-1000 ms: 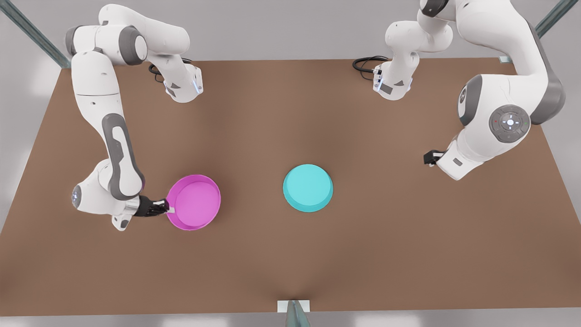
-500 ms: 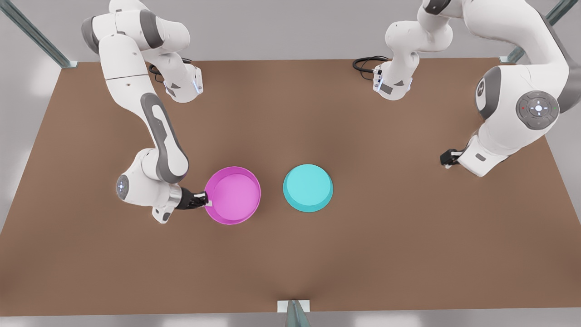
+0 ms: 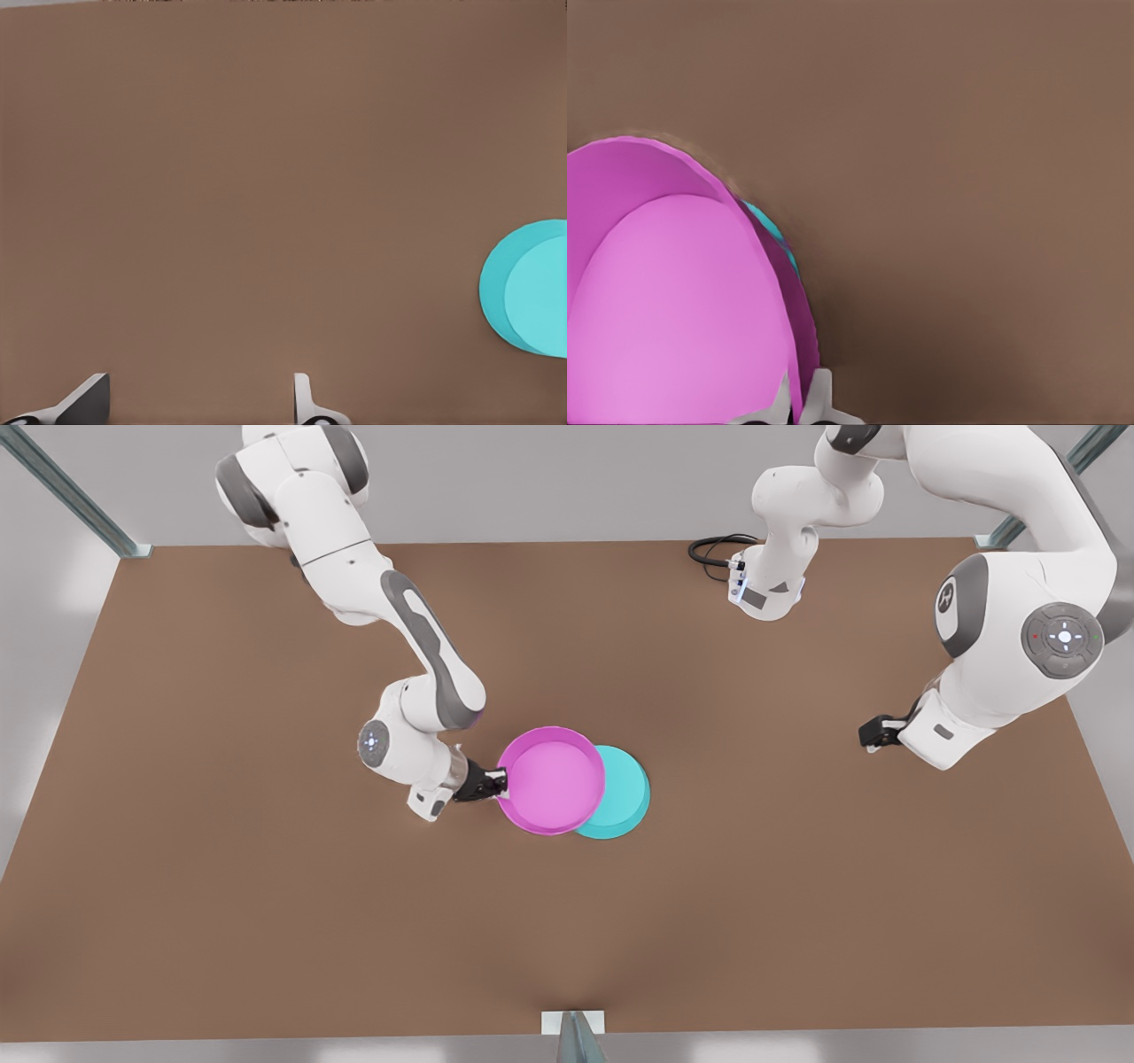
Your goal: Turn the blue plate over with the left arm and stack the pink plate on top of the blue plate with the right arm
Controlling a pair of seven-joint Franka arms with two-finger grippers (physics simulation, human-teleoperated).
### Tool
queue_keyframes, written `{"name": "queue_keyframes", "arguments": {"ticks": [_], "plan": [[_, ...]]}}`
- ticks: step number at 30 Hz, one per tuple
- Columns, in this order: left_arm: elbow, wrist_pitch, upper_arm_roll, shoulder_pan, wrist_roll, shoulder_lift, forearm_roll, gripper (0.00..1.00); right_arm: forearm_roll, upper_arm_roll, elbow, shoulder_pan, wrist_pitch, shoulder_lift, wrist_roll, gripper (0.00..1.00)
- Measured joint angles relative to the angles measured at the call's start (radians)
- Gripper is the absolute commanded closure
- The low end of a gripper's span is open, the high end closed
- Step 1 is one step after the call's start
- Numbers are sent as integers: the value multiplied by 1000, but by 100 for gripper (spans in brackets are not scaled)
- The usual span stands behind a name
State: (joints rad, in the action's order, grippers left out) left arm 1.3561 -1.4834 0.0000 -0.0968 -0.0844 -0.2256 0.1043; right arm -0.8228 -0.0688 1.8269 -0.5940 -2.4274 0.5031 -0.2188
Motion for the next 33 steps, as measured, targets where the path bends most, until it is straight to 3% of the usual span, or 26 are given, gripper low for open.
{"name": "queue_keyframes", "arguments": {"ticks": [7,15,16,18,19,20,24,25,30,32,33], "plan": [[0,0,9,1,0,-2,1,0,-69,-10,-12,-165,-159,51,154,79],[1,-2,9,0,0,-11,1,0,-80,-11,-94,-174,-167,104,211,79],[2,-2,9,0,-1,-11,1,0,-78,-11,-94,-173,-167,104,211,73],[2,-2,9,0,-2,-11,1,0,-72,-12,-92,-171,-167,104,214,48],[2,-2,9,0,-2,-11,1,0,-72,-14,-92,-171,-168,104,214,45],[2,-2,9,0,-2,-11,1,0,-72,-14,-92,-171,-168,104,214,35],[2,-2,9,0,-2,-11,1,0,-72,-17,-92,-173,-168,103,216,20],[2,-2,9,0,-2,-12,1,0,-66,-26,-90,-170,-167,82,208,0],[0,-2,9,-1,-2,-11,1,0,-46,-27,9,-18,-120,-150,165,0],[0,-3,9,-1,-3,-12,1,0,-31,-28,3,136,101,-216,110,0],[-1,-3,9,-1,-2,-12,1,0,173,-28,-19,252,256,-255,106,0]]}}
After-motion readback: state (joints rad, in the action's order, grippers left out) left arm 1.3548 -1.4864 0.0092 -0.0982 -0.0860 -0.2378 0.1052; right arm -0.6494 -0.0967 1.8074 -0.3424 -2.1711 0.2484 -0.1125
